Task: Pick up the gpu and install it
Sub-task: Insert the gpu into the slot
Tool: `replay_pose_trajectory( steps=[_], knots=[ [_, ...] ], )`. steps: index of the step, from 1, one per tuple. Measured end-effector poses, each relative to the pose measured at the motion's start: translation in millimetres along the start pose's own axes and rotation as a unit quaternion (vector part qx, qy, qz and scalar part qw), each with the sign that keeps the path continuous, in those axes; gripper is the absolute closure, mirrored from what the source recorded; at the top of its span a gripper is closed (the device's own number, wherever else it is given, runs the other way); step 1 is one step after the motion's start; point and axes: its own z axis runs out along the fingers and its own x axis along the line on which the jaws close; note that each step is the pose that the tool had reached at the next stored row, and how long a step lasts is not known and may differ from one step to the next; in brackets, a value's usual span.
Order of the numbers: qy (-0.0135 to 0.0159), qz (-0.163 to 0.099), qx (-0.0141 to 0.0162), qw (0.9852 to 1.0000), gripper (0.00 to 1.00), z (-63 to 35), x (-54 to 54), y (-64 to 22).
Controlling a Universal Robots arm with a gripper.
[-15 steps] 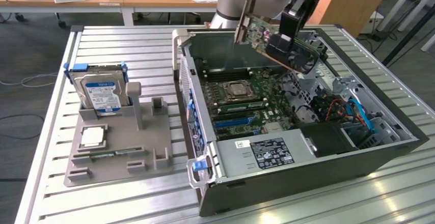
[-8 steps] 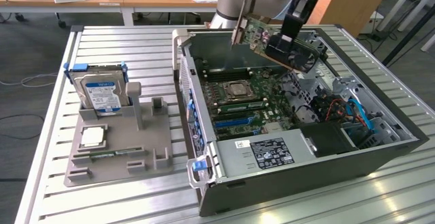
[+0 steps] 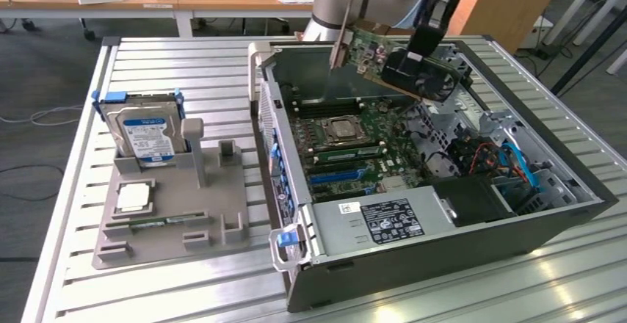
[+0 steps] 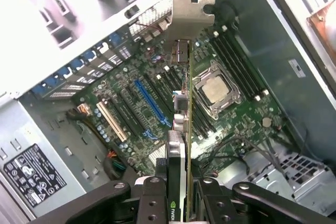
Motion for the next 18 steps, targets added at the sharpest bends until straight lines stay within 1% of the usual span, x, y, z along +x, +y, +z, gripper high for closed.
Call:
replay_pose_trajectory(
  steps=[3, 5, 9, 12, 14, 16, 18],
  knots=[
    [0.0009, -0.024, -0.0011, 0.9997, 0.73, 0.1, 0.0, 0.0],
    [0.0016, -0.041, -0.0019, 0.9992, 0.73, 0.2, 0.0, 0.0],
    [0.0028, -0.073, -0.0035, 0.9973, 0.73, 0.5, 0.0, 0.0],
    [0.0037, -0.098, -0.0046, 0.9951, 0.73, 0.7, 0.0, 0.0],
    [0.0044, -0.114, -0.0054, 0.9934, 0.73, 0.8, 0.0, 0.0],
    [0.005, -0.131, -0.0062, 0.9913, 0.73, 1.0, 0.0, 0.0],
    [0.0056, -0.149, -0.007, 0.9889, 0.73, 1.1, 0.0, -0.1]
  ],
)
